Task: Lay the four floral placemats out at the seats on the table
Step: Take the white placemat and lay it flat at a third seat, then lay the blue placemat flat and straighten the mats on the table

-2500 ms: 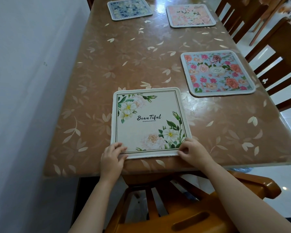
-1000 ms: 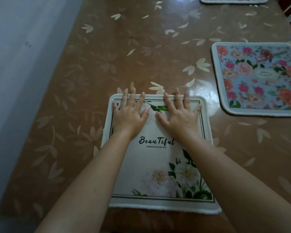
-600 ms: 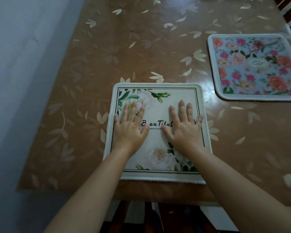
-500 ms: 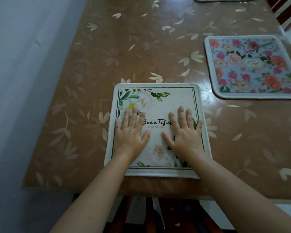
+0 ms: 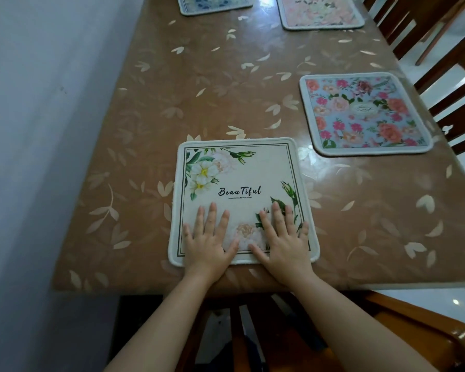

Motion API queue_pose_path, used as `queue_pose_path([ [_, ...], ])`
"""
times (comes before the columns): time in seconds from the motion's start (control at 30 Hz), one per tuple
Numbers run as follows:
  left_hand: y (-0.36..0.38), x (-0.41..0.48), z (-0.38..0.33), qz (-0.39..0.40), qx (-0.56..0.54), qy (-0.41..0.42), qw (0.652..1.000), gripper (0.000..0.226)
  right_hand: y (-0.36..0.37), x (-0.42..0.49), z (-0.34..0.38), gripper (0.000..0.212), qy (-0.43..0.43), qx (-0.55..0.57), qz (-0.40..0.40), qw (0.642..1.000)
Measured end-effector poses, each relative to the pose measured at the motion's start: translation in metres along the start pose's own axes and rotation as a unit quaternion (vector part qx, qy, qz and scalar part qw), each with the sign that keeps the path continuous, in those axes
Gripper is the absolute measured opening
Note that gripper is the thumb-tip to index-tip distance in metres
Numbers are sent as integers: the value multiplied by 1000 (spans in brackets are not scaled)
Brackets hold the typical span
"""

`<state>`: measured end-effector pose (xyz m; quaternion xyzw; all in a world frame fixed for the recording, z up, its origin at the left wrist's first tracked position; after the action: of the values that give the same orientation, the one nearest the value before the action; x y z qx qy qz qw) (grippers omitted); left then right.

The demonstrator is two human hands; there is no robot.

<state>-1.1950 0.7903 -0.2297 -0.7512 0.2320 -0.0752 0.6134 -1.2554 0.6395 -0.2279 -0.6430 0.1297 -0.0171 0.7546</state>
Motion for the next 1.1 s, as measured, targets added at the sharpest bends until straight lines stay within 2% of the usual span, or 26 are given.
queue_pose_path([
  [0.3, 2, -29, -19, 42, -1, -14, 999, 64, -4, -19, 4, 69, -10, 30, 59, 998],
  [0.43, -15, -36, -40, 15, -72, 4, 997, 54, -17, -33, 7, 62, -36, 40, 93, 994],
  [0.63, -58, -42, -85, -90, -111, 92, 985, 41, -63, -51, -13, 46, -29, 65, 40, 997],
  [0.77, -82, -45, -120, -156, -113, 162, 968, 35, -96, -68, -38, 44, -3, 62, 1, 998],
  [0.97, -97, -52, -192, -172, -94, 244, 950, 33, -132, -97, -86, 46, 49, 53, -43, 996],
  [1.1, -91, -51, -237, -141, -92, 252, 953, 36, -144, -115, -125, 47, 73, 70, -59, 993],
])
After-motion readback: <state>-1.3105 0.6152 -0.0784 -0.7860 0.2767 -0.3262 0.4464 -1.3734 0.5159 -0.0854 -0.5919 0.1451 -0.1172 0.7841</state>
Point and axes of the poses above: each hand's wrist, its own x-axis towards the middle knuckle, its own y-axis out of the palm, z = x × y, the point moved 7 cm from there along x, towards the middle knuckle, and after that the axes turned 3 degrees about -x, right-handed, at the moved point
